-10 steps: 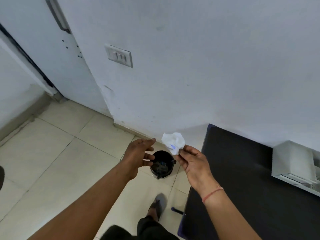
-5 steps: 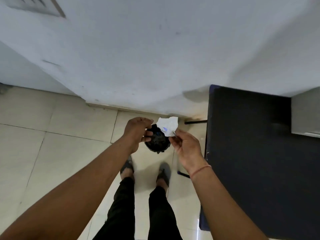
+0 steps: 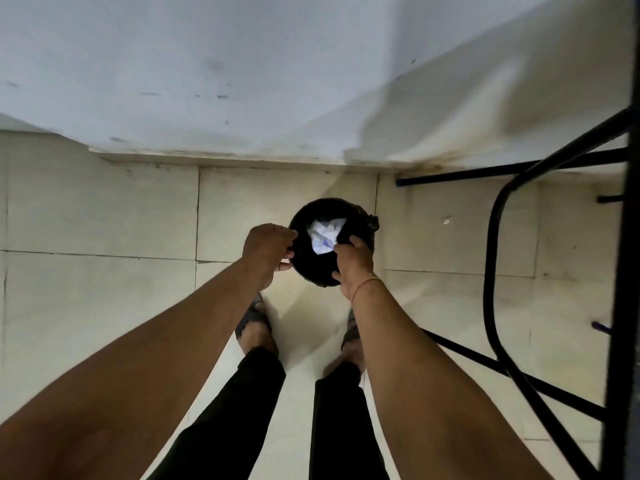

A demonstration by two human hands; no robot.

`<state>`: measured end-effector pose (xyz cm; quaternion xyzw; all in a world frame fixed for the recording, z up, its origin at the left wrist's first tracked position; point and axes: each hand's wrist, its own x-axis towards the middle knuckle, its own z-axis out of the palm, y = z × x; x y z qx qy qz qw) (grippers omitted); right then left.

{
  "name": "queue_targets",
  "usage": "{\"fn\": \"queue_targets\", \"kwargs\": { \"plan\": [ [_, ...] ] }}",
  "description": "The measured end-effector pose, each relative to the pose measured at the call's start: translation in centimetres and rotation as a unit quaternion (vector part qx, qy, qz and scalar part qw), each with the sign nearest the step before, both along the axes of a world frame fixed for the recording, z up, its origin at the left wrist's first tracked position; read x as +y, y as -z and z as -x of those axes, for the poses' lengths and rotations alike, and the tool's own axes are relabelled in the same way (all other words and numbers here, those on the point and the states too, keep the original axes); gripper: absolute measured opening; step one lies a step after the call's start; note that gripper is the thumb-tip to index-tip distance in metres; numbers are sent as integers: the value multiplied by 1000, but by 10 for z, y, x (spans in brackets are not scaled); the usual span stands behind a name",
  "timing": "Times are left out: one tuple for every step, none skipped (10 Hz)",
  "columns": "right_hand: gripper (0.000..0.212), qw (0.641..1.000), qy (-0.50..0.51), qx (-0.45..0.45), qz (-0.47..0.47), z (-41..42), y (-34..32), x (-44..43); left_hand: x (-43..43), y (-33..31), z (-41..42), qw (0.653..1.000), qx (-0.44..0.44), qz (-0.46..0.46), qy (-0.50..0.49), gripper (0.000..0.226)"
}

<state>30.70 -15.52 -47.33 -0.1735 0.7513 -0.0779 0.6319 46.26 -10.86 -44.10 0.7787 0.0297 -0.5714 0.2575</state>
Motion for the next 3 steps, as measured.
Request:
{"fn": "queue_targets", "kwargs": {
  "plan": [
    [55, 1000, 14, -14, -4, -4, 16, 2, 4, 18, 1, 1000, 1, 1, 9, 9],
    [51, 999, -4, -14, 36, -7, 14, 0, 5, 15, -1, 999, -12, 24, 27, 5],
    [53, 996, -46, 14, 73, -8, -7, -4, 2, 2, -3, 998, -46, 42, 32, 5]
  ]
}}
